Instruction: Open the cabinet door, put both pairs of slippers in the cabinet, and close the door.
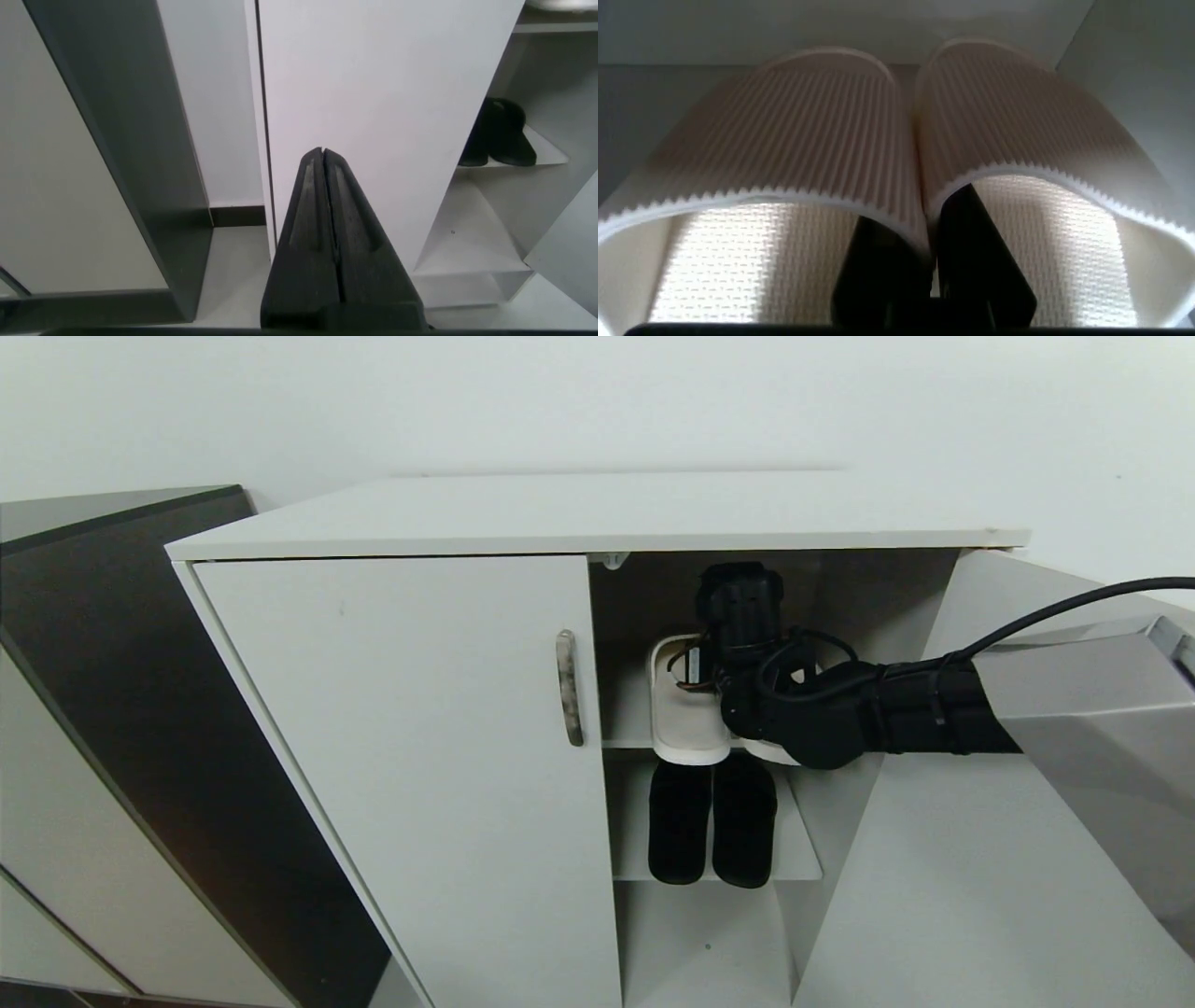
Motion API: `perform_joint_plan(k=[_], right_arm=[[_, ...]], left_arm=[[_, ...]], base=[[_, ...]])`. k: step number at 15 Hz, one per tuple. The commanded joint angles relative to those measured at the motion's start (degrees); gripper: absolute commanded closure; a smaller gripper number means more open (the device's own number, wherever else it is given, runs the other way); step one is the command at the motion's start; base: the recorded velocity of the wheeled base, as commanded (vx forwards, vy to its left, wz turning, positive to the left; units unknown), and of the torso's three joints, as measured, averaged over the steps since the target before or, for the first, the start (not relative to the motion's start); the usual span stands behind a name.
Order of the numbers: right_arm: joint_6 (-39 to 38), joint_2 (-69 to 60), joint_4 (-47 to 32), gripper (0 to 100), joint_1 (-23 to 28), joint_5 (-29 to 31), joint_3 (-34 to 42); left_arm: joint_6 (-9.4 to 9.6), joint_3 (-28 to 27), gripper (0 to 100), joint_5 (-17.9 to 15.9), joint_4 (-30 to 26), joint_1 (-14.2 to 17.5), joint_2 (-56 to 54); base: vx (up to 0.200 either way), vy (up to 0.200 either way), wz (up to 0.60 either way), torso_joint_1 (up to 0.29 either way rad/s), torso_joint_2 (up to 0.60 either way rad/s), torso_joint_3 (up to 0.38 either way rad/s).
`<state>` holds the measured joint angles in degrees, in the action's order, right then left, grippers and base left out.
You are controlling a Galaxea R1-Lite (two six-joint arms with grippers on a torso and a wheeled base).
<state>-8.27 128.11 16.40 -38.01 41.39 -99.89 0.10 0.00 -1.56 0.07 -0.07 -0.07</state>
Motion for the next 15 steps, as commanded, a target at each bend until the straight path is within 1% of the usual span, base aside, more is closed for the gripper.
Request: perform_joint_plan(k=[1, 8, 9, 12, 15], right_arm=[[0.0, 0.6, 0.0, 100, 0.2, -0.1, -0.2], [-0.7, 1.4, 0.0, 100, 0.5, -0.1, 0.1], [-0.6, 1.4, 0.0, 0, 0.5, -0.1, 0.1], [-0.7, 0.6, 0.0, 0, 0.2, 0.0, 1.5], [-1.0, -3.5, 0.6, 0, -0.9, 0.0, 7.5]], left_arm=[[-0.01, 0.0, 100, 0.0, 0.0, 0.0, 0.1], [-0.01, 0.0, 100, 0.0, 0.0, 0.0, 0.1], [-0.01, 0.0, 100, 0.0, 0.0, 0.1, 0.1], [-0.01, 0.0, 100, 0.0, 0.0, 0.0, 0.1], [-0.01, 0.0, 100, 0.0, 0.0, 0.0, 0.1]], base=[[0.0, 0.0, 0.0, 0.0, 0.0, 0.0], [0.0, 0.0, 0.0, 0.0, 0.0, 0.0], [0.0, 0.0, 0.0, 0.0, 0.0, 0.0], [0.0, 0.0, 0.0, 0.0, 0.0, 0.0], [0.0, 0.0, 0.0, 0.0, 0.0, 0.0]])
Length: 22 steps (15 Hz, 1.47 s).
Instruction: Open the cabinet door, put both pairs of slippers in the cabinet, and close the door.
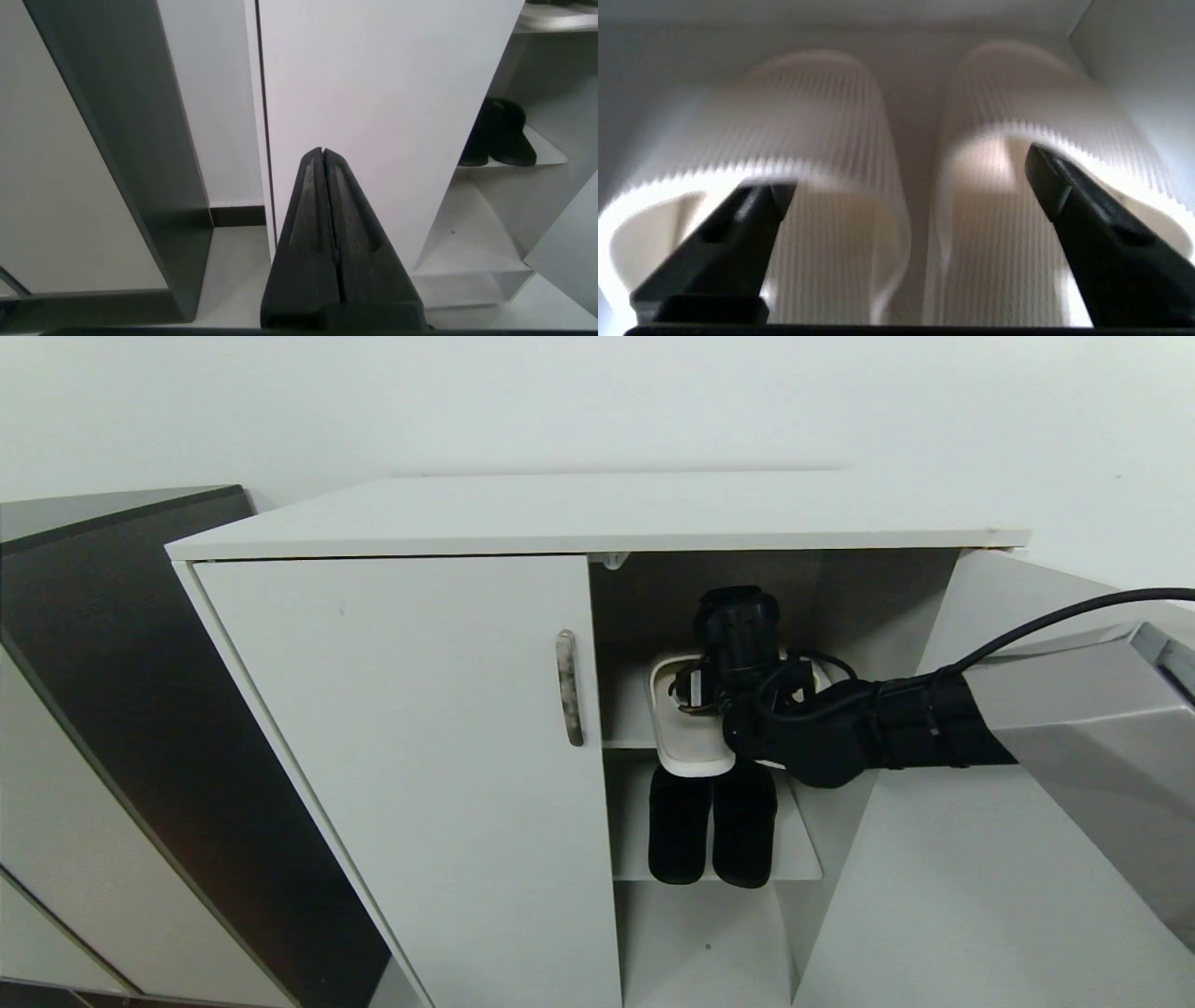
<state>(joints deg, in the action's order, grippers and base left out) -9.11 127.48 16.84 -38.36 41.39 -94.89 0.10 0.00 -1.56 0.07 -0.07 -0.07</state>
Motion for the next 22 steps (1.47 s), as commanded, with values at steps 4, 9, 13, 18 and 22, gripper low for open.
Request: perform_joint_plan(k=[4, 9, 13, 18, 22], right_arm=[[-1.9, -9.6, 0.7, 0, -4.1, 0.5, 10.8], [-1.9, -16.7, 9.0, 100, -10.2, 1.2, 24.7], [-1.8, -19.6, 15.9, 100, -13.5, 2.6, 35.2], [-1.7, -19.0, 17.4, 100, -13.5, 2.9, 36.1], [-1.8, -19.0, 17.4, 100, -13.5, 2.9, 37.2]], left_arm=[[-0.01, 0.0, 100, 0.0, 0.0, 0.0, 0.1], [-0.01, 0.0, 100, -0.1, 0.0, 0.0, 0.1], [-0.01, 0.0, 100, -0.2, 0.0, 0.0, 0.1], [0.25, 0.0, 100, -0.2, 0.0, 0.0, 0.1], [0.17, 0.0, 100, -0.2, 0.0, 0.0, 0.1]], base=[[0.0, 0.0, 0.0, 0.0, 0.0, 0.0], [0.0, 0.0, 0.0, 0.0, 0.0, 0.0], [0.0, 0.0, 0.0, 0.0, 0.0, 0.0], [0.0, 0.0, 0.0, 0.0, 0.0, 0.0], [0.0, 0.0, 0.0, 0.0, 0.0, 0.0]])
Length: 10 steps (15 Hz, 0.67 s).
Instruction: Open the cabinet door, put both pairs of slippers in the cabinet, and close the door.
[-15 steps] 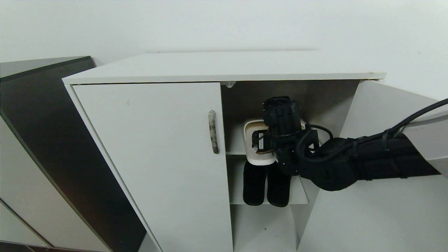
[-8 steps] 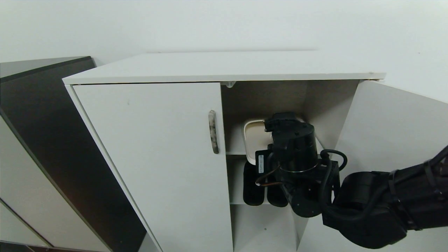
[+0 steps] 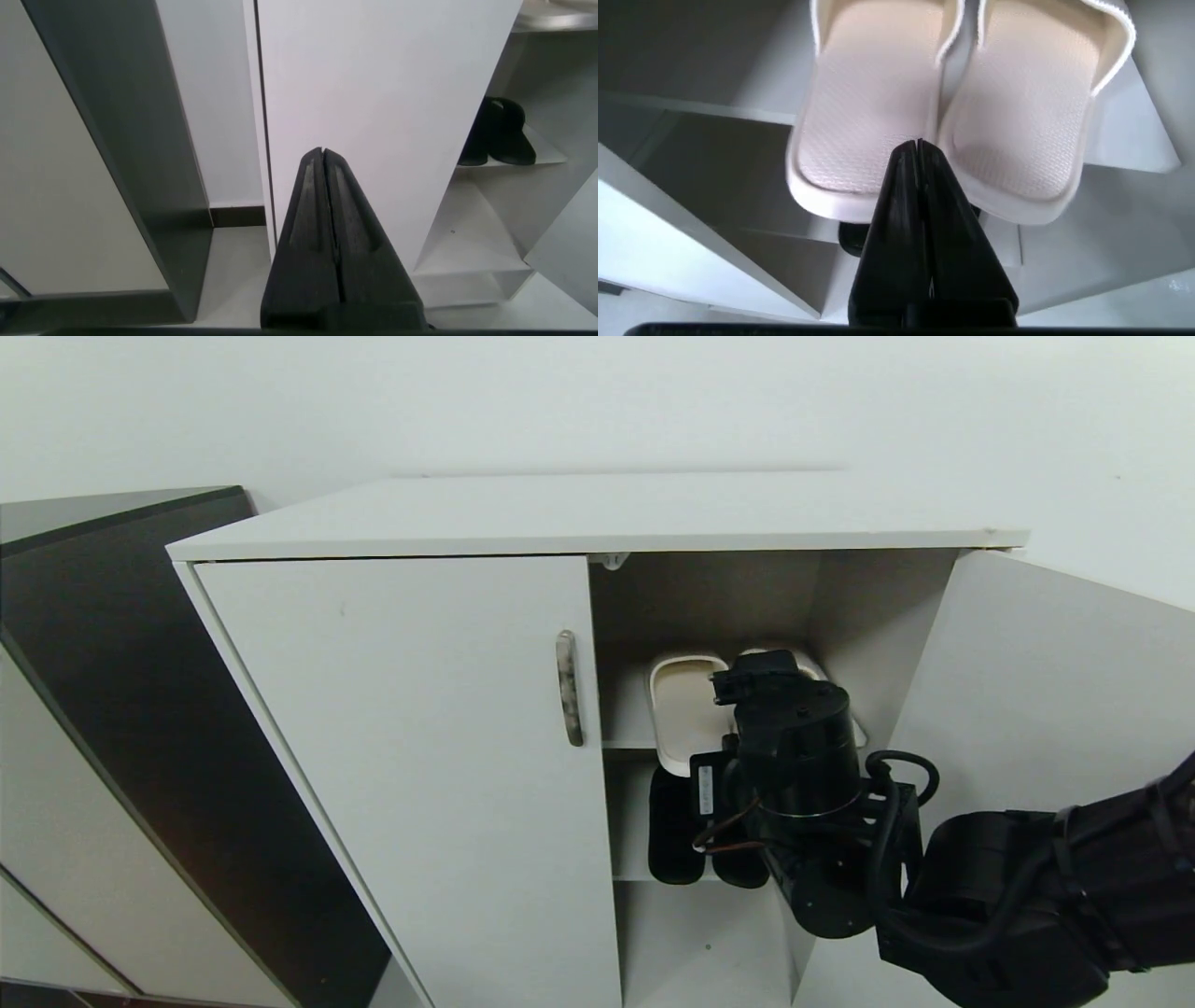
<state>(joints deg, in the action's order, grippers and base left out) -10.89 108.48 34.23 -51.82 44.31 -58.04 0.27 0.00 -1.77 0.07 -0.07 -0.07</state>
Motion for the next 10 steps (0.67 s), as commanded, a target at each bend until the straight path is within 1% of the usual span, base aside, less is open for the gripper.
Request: perform_joint_plan(k=[1, 5, 10], right_arm=[[-0.1, 0.0, 0.1, 100, 0.0, 0.0, 0.5], [-0.1, 0.0, 0.5, 100, -0.4, -0.1, 0.4], [-0.2, 0.1, 0.5, 100, -0.4, -0.4, 0.5]], left_arm=[[0.0, 0.0, 100, 0.0, 0.0, 0.0, 0.1], [0.0, 0.0, 100, -0.1, 0.0, 0.0, 0.1], [0.0, 0.0, 100, -0.1, 0.0, 0.0, 0.1]], base=[[0.0, 0.0, 0.0, 0.0, 0.0, 0.0], [0.0, 0.0, 0.0, 0.0, 0.0, 0.0], [-0.2, 0.0, 0.0, 0.002, 0.0, 0.003]])
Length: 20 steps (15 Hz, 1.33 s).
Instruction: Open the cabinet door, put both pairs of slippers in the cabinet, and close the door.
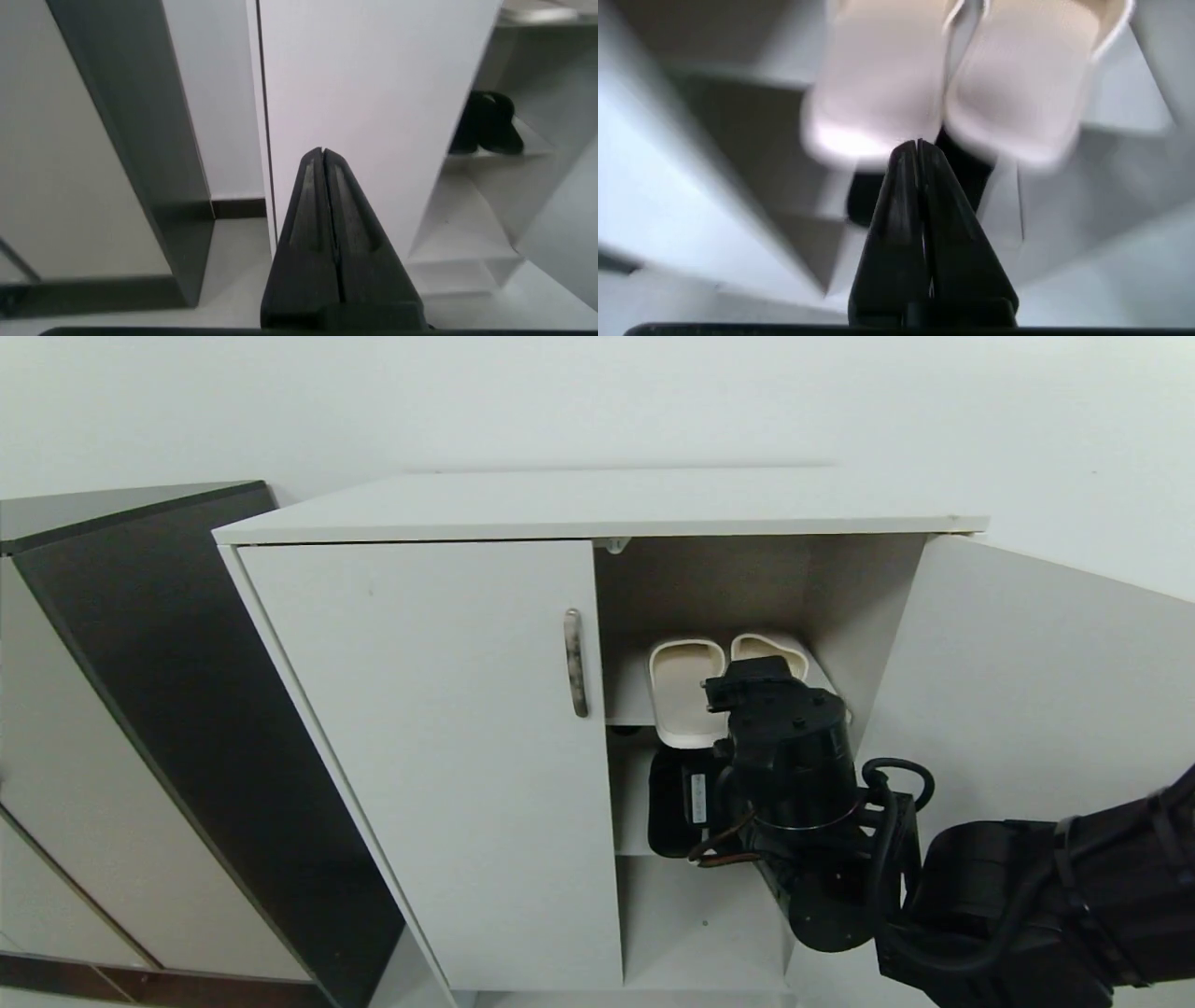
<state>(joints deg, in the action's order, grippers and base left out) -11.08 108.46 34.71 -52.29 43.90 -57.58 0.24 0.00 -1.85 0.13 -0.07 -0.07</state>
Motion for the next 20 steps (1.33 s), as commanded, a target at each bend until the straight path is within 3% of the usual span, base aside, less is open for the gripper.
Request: perform_joint_plan(k=[1, 6, 17, 20], right_arm=[[-0.1, 0.1, 0.0, 100, 0.1, 0.0, 0.0], [0.5, 0.5, 5.5, 100, 0.2, 0.0, 2.2], [2.3, 0.3, 8.4, 100, 0.8, -3.3, 5.5], [2.4, 0.4, 8.4, 100, 0.8, -3.3, 5.5]], left_arm=[[0.02, 0.0, 100, 0.0, 0.0, 0.0, 0.1], [0.02, 0.0, 100, 0.1, 0.0, 0.0, 0.1], [-0.07, 0.0, 100, 0.1, 0.0, 0.0, 0.1], [-0.07, 0.0, 100, 0.1, 0.0, 0.0, 0.1]], base=[[-0.2, 0.0, 0.0, 0.002, 0.0, 0.007], [-0.2, 0.0, 0.0, 0.004, 0.0, 0.003], [-0.2, 0.0, 0.0, 0.003, 0.0, 0.001], [0.0, 0.0, 0.0, 0.0, 0.0, 0.0]])
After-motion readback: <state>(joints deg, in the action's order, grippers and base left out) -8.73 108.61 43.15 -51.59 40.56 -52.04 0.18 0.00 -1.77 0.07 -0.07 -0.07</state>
